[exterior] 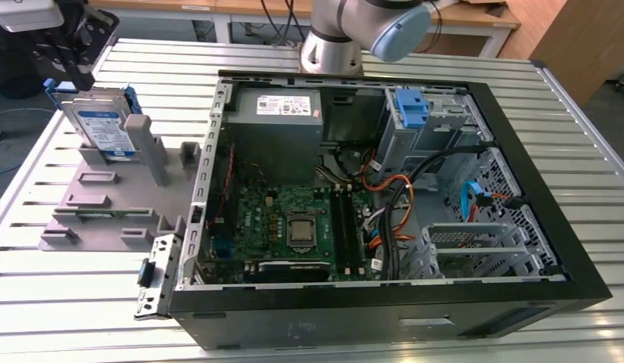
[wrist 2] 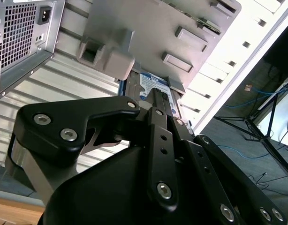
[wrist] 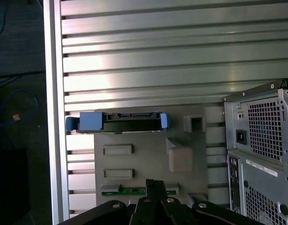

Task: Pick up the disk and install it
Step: 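Reach for the disk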

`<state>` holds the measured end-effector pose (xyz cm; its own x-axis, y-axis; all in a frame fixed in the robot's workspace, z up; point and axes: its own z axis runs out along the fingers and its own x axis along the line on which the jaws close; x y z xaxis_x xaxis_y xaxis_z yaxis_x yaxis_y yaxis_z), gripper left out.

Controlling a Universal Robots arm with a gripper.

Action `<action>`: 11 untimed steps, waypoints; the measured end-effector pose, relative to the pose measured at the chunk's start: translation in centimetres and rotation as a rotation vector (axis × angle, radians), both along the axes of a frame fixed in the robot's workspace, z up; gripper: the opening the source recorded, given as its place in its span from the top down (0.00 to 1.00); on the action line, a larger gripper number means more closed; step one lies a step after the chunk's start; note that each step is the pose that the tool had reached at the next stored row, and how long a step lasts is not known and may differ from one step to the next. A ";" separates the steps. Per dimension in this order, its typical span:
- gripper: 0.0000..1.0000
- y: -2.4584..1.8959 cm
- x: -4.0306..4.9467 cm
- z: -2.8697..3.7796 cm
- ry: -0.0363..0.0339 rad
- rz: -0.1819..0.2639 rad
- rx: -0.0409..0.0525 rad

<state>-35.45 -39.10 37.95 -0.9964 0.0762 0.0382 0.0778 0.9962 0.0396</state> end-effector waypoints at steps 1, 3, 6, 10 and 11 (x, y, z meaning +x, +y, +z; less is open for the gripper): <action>0.89 0.00 -0.04 0.00 0.0000 0.000 0.0000; 0.89 0.00 -0.10 -0.01 0.0001 0.000 -0.0001; 0.89 0.00 -0.29 -0.04 0.0001 0.000 0.0000; 0.89 0.00 -0.56 -0.08 0.0001 0.000 -0.0001; 0.89 0.00 -0.60 -0.09 0.0000 0.000 0.0000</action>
